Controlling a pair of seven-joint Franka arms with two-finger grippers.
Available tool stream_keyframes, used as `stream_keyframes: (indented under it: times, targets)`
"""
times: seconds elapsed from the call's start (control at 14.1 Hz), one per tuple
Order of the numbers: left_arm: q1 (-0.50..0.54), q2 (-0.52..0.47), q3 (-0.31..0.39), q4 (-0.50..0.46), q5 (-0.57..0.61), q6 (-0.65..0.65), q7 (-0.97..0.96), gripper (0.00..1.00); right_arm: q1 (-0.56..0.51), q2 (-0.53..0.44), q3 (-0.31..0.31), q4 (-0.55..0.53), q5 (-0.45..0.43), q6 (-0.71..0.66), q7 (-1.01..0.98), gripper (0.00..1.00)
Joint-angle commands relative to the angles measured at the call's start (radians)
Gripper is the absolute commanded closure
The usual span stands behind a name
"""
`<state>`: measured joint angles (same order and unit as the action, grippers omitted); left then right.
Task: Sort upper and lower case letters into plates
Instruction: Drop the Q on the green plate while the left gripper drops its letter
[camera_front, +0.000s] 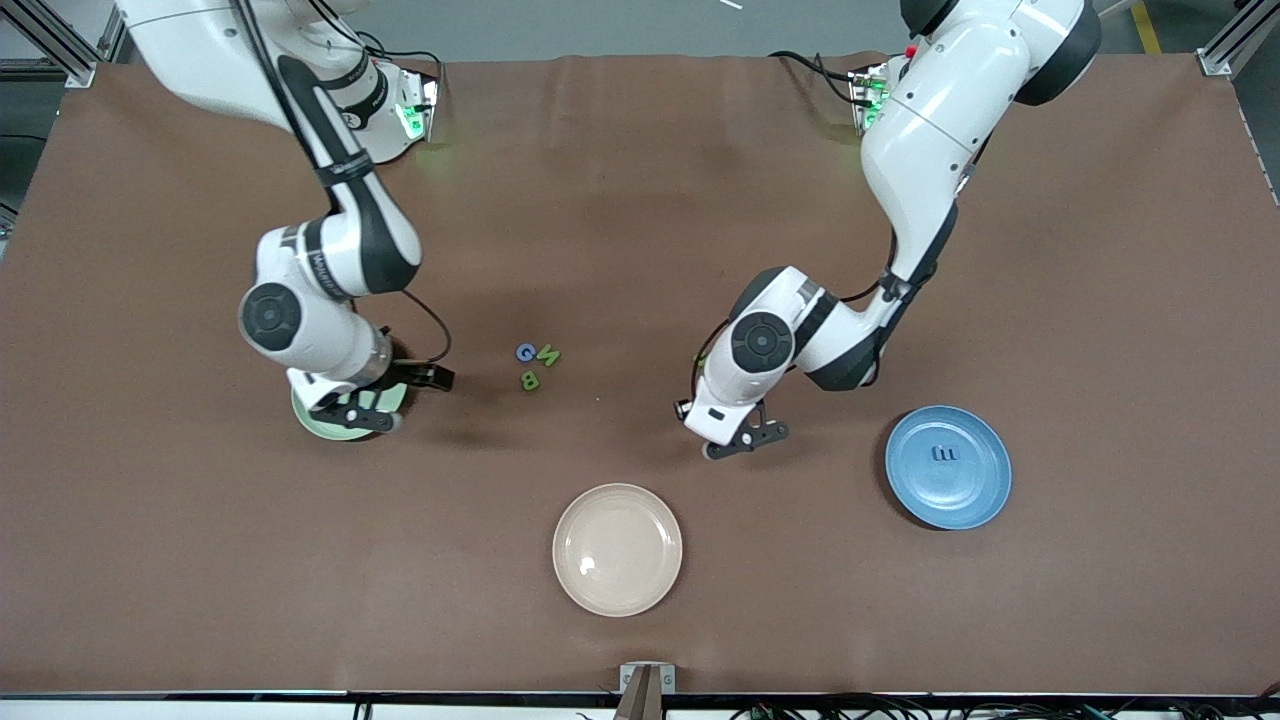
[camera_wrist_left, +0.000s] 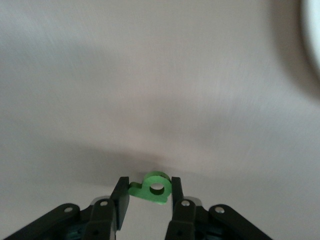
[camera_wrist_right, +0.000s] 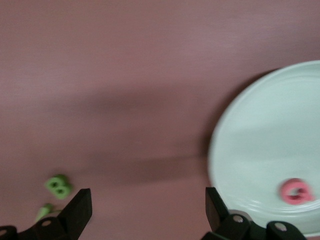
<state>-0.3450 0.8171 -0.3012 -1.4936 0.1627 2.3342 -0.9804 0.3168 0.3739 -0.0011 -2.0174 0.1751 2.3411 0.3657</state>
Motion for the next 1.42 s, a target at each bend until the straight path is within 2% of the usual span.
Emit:
stream_keyframes:
  times: [0.0,0.28,0.57,0.99,1.14,1.21,1.28,1.35]
  targets:
    - [0.069,-0.059,-0.003,0.004,0.052,-0.030,0.038,0.89,0.073,0.049,-0.005,-0.009,0.015,0.114,0.097,0.00]
    - [0.191,-0.125,-0.007,0.003,0.054,-0.186,0.254,0.89,0.151,0.161,-0.005,0.040,0.015,0.222,0.143,0.00]
    - [0.309,-0.154,-0.010,-0.010,0.052,-0.298,0.434,0.89,0.197,0.195,-0.007,0.043,0.015,0.262,0.173,0.01]
    - [0.446,-0.138,-0.010,-0.020,0.054,-0.294,0.586,0.86,0.257,0.218,-0.011,0.036,0.012,0.276,0.242,0.25]
    - [0.452,-0.124,-0.009,-0.020,0.054,-0.289,0.586,0.77,0.258,0.218,-0.011,0.031,0.012,0.273,0.242,0.28]
    - [0.451,-0.119,-0.006,-0.020,0.054,-0.288,0.586,0.66,0.258,0.218,-0.011,0.026,0.012,0.273,0.242,0.33]
    - [0.451,-0.112,-0.006,-0.020,0.054,-0.286,0.586,0.50,0.258,0.218,-0.011,0.025,0.011,0.273,0.242,0.38]
    - [0.451,-0.110,-0.006,-0.020,0.054,-0.286,0.585,0.46,0.258,0.218,-0.011,0.025,0.007,0.273,0.240,0.41]
